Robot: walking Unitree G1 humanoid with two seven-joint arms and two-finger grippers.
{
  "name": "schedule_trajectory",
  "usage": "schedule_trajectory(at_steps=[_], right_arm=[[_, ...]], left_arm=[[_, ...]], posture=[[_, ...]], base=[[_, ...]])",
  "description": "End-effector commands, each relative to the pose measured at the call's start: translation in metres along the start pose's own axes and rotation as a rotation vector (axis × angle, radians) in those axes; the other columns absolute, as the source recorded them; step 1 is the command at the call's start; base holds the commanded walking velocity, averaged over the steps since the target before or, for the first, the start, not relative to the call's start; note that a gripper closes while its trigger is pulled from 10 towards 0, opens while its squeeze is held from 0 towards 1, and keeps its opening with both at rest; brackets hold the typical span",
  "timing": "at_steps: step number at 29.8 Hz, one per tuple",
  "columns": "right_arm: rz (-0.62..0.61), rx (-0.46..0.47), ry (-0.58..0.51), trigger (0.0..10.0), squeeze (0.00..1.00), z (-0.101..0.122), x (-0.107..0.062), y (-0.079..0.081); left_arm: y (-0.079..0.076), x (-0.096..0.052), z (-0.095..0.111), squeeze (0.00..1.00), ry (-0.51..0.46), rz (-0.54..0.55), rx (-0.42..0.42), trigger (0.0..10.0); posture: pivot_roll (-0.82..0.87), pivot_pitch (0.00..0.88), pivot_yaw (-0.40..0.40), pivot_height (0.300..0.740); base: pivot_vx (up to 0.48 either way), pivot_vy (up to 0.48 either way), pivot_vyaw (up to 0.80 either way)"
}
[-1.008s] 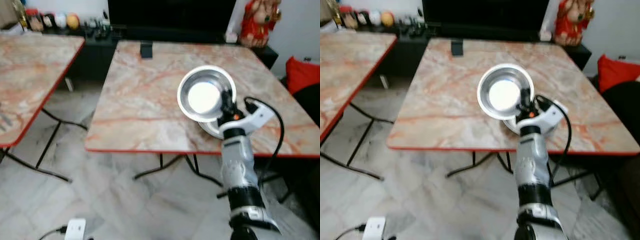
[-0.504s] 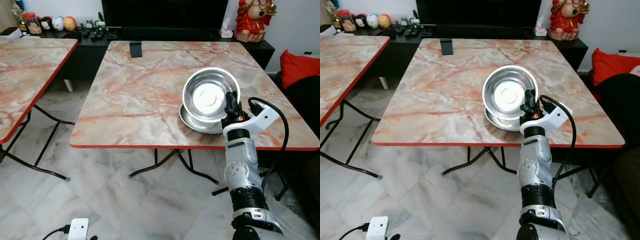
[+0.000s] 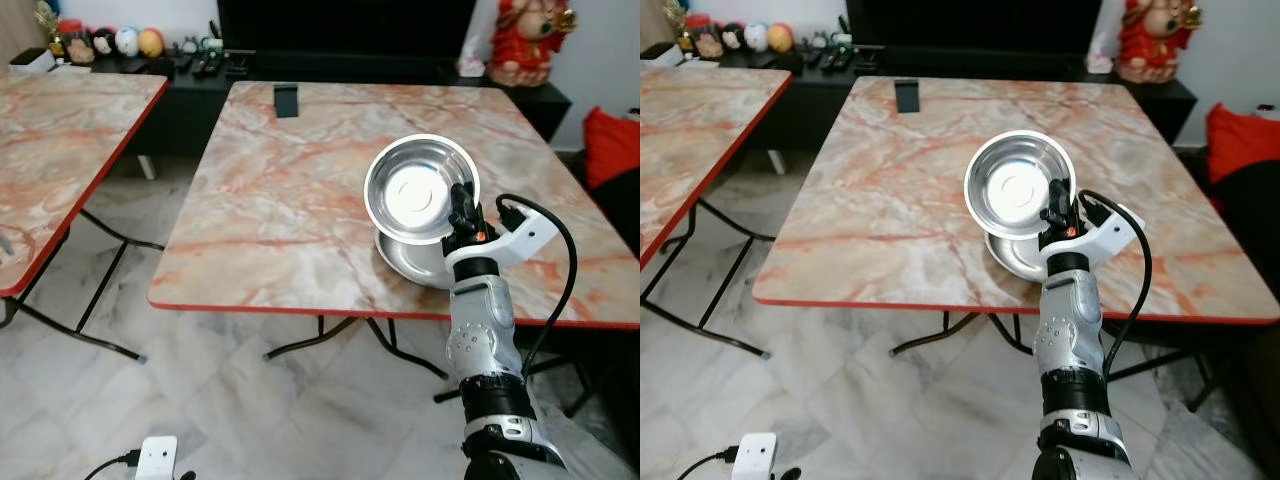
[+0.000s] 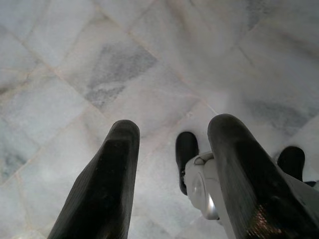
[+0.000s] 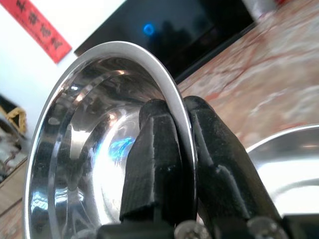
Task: Setting the table
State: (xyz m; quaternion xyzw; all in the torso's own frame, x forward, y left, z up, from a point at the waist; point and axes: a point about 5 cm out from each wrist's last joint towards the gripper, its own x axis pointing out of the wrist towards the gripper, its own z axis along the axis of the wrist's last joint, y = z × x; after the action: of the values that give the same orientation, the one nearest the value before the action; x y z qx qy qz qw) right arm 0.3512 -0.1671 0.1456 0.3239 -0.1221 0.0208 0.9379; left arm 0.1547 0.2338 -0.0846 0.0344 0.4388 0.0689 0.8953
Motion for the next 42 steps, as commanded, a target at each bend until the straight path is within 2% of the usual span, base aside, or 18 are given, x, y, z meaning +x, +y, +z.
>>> schedule_trajectory(at_steps=[1, 13, 21, 22, 26, 29, 32, 35, 38, 42], right_arm=[[0.010, -0.006, -0.009, 10.0, 0.00, 0.004, 0.003, 0.002], [0.011, -0.015, 0.001, 10.0, 0.00, 0.003, 0.002, 0.002], [-0.023, -0.054, 0.003, 10.0, 0.00, 0.010, 0.000, -0.004], [-0.050, -0.080, 0.043, 10.0, 0.00, 0.008, -0.002, -0.007], [-0.107, -0.093, 0.086, 10.0, 0.00, 0.008, -0.009, -0.012], [-0.131, -0.077, 0.084, 10.0, 0.00, 0.012, -0.013, -0.011], [-0.181, -0.113, 0.143, 10.0, 0.00, 0.022, -0.019, -0.008], [-0.243, -0.078, 0.154, 10.0, 0.00, 0.030, -0.022, -0.009], [-0.298, -0.130, 0.237, 10.0, 0.00, 0.027, -0.024, -0.013], [-0.323, -0.114, 0.303, 10.0, 0.00, 0.022, -0.026, -0.014]], left_arm=[[-0.001, 0.000, 0.000, 0.00, -0.004, 0.001, -0.007, 10.0], [-0.006, 0.001, 0.002, 0.00, 0.000, -0.013, 0.000, 10.0], [-0.008, 0.001, 0.000, 0.00, 0.011, -0.018, 0.005, 10.0], [-0.009, 0.001, -0.001, 0.00, 0.013, -0.019, 0.006, 10.0], [-0.009, 0.001, -0.001, 0.00, 0.018, -0.020, 0.006, 10.0], [-0.009, 0.001, -0.002, 0.00, 0.019, -0.019, 0.005, 10.0], [-0.006, 0.001, -0.002, 0.00, 0.024, -0.017, 0.007, 10.0], [-0.007, 0.001, 0.000, 0.00, 0.023, -0.021, 0.009, 10.0], [-0.007, 0.001, 0.001, 0.00, 0.023, -0.025, 0.009, 10.0], [-0.009, 0.002, 0.002, 0.00, 0.021, -0.033, 0.012, 10.0]], posture=[[-0.02, 0.000, -0.043, 0.740], [-0.03, 0.000, -0.043, 0.740], [-0.04, 0.000, -0.041, 0.740], [-0.05, 0.000, -0.043, 0.740], [-0.05, 0.000, -0.046, 0.740], [-0.05, 0.000, -0.046, 0.740], [-0.07, 0.000, -0.042, 0.740], [-0.07, 0.000, -0.043, 0.740], [-0.08, 0.000, -0.043, 0.740], [-0.08, 0.000, -0.044, 0.740]], base=[[0.322, 0.000, 0.00], [0.091, 0.000, 0.00], [0.000, 0.000, 0.00], [0.000, 0.000, 0.00], [0.000, 0.000, 0.00], [0.000, 0.000, 0.00], [0.000, 0.000, 0.00], [0.000, 0.000, 0.00], [0.000, 0.000, 0.00], [0.000, 0.000, 0.00]])
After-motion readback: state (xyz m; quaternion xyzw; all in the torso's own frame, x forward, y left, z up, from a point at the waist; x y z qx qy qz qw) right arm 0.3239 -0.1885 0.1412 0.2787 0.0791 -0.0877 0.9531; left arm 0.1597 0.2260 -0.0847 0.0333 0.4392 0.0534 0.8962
